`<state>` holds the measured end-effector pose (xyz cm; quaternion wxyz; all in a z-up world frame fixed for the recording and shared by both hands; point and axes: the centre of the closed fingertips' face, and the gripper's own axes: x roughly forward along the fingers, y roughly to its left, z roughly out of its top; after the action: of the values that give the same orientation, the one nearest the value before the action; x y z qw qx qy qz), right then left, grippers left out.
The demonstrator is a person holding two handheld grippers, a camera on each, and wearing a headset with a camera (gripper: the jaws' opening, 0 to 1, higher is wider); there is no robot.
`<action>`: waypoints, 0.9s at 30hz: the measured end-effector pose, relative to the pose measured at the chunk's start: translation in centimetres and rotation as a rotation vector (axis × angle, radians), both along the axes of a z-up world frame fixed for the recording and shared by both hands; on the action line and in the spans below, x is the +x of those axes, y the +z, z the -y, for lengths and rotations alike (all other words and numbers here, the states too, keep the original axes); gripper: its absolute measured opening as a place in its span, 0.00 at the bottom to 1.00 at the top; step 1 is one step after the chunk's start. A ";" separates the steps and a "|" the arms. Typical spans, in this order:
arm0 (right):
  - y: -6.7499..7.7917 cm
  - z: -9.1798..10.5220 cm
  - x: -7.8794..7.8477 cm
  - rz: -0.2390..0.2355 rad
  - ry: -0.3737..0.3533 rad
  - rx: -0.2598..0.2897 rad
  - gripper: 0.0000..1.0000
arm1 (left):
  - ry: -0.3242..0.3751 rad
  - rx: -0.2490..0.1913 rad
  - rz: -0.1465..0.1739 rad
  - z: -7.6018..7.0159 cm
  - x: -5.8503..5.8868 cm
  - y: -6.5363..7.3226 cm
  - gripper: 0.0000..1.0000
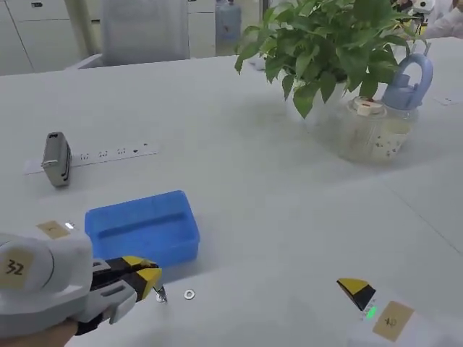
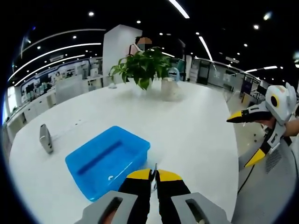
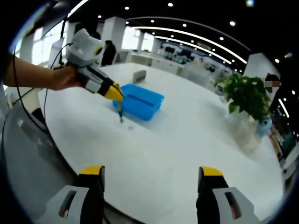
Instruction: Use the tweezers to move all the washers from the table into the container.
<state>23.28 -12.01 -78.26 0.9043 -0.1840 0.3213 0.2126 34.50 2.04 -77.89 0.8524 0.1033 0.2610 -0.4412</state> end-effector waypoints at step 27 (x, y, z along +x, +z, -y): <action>0.1 0.0 0.0 0.006 0.005 -0.006 0.79 | -0.034 0.041 0.024 0.1 0.1 0.0 0.00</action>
<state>23.32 -12.06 -78.18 0.9043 -0.1880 0.3186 0.2131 34.57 1.90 -77.85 0.8455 0.1303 0.2579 -0.4491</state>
